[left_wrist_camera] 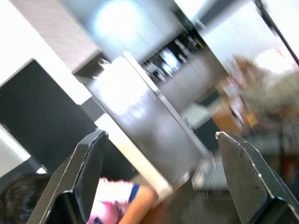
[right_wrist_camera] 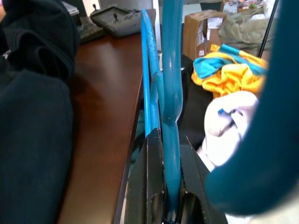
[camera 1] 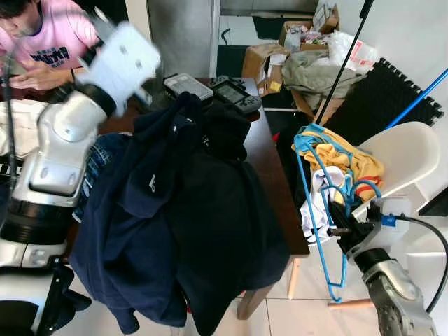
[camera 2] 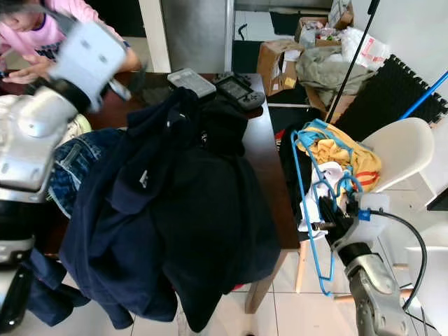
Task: Hang hanger
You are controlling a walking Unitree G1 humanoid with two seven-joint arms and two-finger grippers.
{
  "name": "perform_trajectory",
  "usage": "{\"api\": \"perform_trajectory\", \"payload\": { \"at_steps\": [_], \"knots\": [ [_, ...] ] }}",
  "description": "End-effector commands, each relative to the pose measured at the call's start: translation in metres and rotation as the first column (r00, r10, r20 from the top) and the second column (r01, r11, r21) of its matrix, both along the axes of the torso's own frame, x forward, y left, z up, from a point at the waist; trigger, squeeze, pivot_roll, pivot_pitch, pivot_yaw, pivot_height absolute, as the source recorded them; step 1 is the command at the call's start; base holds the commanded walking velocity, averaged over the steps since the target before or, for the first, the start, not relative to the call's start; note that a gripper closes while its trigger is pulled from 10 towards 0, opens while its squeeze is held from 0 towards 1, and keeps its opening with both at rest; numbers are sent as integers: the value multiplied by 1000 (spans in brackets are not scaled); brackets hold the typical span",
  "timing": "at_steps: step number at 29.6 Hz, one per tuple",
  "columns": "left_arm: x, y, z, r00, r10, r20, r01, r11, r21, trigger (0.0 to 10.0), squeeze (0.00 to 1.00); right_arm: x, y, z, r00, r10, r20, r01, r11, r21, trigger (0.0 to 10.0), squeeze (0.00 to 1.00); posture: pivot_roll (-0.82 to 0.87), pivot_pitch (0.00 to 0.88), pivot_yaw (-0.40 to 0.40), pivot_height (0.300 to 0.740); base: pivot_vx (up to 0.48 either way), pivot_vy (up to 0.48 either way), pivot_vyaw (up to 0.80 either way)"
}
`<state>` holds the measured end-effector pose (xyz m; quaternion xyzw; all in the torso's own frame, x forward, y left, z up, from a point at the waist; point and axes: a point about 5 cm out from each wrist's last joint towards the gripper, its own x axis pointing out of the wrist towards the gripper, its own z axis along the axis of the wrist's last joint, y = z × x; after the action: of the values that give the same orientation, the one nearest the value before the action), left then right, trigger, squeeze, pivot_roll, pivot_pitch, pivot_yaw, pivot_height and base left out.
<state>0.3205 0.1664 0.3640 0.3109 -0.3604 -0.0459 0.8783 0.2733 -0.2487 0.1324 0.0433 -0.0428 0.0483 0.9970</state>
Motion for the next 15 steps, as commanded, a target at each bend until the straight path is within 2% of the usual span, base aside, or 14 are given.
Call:
{"api": "perform_trajectory", "payload": {
  "at_steps": [1,3,5,6,9,11,13,14,15],
  "knots": [
    [1,3,-7,1000,19,-19,-20,999,-41,10000,0,-2,-5,5,1000,-19,12,19,1000,-9,10000,0,88,158,-23,740,0,0,0],
    [-1,6,-19,998,50,-49,-56,992,-113,10000,0,2,-6,25,997,-24,76,25,999,-22,10000,0,90,158,-20,740,0,127,0],
    [-2,7,-23,996,62,-58,-70,989,-134,10000,0,4,-7,34,994,-25,104,28,999,-22,10000,0,90,158,-20,740,0,255,0],
    [-6,9,-29,995,78,-68,-89,982,-165,10000,0,5,-7,51,988,-20,153,28,998,-51,10000,0,91,158,-19,740,0,307,0],
    [-8,9,-32,994,79,-78,-91,981,-171,10000,0,7,-6,61,984,-11,179,23,998,-63,10000,0,102,159,-22,740,0,317,0],
    [-10,5,-48,989,61,-132,-86,977,-195,10000,0,10,1,88,968,23,250,2,995,-100,10000,0,101,158,-22,740,0,343,0],
    [-10,5,-48,989,61,-132,-86,977,-195,10000,0,10,1,88,968,23,250,2,995,-100,10000,0,101,158,-22,740,0,356,0],
    [-9,1,-57,986,48,-161,-80,976,-200,10000,0,11,6,100,958,48,281,-14,993,-121,10000,0,97,155,-24,740,0,398,0],
    [-9,1,-57,986,48,-161,-80,976,-200,10000,0,11,6,100,958,48,281,-14,993,-121,10000,0,97,155,-24,740,0,398,0]
  ]
}}
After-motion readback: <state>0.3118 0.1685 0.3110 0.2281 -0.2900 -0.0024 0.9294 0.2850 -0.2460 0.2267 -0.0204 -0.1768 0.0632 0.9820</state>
